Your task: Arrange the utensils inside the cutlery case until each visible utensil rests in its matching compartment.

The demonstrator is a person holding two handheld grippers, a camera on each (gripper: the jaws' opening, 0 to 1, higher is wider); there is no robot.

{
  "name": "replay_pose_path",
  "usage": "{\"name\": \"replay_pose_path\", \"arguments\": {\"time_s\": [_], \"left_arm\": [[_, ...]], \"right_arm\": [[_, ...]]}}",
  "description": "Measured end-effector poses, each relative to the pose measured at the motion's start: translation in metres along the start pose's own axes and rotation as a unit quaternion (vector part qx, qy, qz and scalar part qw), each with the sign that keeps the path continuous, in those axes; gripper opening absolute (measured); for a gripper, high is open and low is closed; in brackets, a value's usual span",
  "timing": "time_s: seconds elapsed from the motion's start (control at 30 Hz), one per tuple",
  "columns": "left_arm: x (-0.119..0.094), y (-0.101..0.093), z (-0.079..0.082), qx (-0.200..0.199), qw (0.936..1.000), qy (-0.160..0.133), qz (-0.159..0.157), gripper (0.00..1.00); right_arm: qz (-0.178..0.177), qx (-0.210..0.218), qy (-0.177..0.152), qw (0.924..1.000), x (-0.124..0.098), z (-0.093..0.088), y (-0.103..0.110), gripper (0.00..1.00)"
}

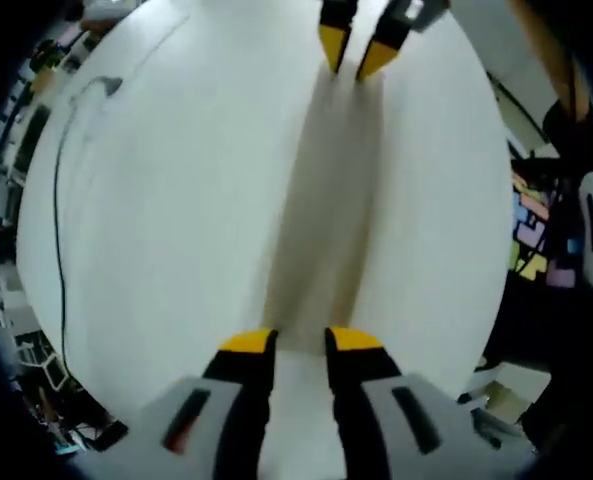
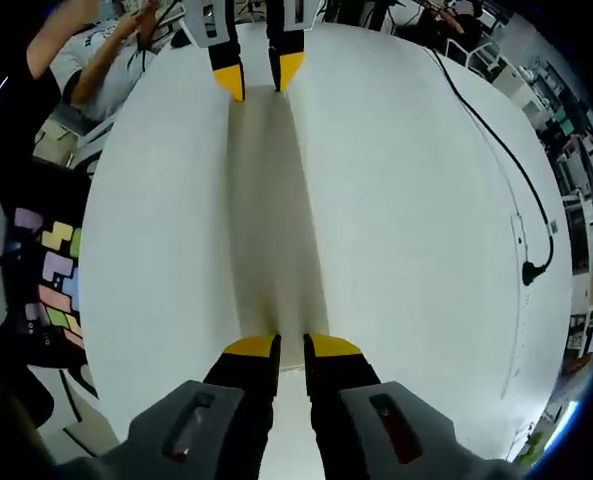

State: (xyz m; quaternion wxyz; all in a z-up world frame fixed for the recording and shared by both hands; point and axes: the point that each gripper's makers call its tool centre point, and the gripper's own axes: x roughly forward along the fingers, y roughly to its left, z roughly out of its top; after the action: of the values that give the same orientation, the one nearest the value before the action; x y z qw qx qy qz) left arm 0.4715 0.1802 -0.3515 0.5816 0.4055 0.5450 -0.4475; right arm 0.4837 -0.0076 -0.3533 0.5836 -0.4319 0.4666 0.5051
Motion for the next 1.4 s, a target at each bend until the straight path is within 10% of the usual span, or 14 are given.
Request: {"name": "replay_pose_path", "arguments": {"time_s": [0.47, 0.8, 1.07, 1.4], "left_arm": [[0.002, -0.002, 0.003, 0.0, 0.9998, -0.019, 0.006, 0.21], [-0.012, -0.016, 0.016, 0.058, 0.9964, -0.056, -0.025, 0.5], [0.017, -0.008, 0.011, 0.077, 0.9966, -0.03, -0.006, 0.68], [0.034, 0.0, 0.018, 0.079, 0.9957, -0.047, -0.01, 0.56]], "right_arm": [[-0.017, -0.005, -0.015, 0.9997, -0.001, 0.0, 0.0, 0.09], [-0.001, -0.043, -0.035, 0.9985, -0.018, 0.01, -0.017, 0.43], [0.007, -0.045, -0.032, 0.9984, 0.003, 0.01, -0.013, 0.61], [0.022, -0.043, -0.024, 0.9986, 0.02, 0.003, 0.004, 0.55]]}}
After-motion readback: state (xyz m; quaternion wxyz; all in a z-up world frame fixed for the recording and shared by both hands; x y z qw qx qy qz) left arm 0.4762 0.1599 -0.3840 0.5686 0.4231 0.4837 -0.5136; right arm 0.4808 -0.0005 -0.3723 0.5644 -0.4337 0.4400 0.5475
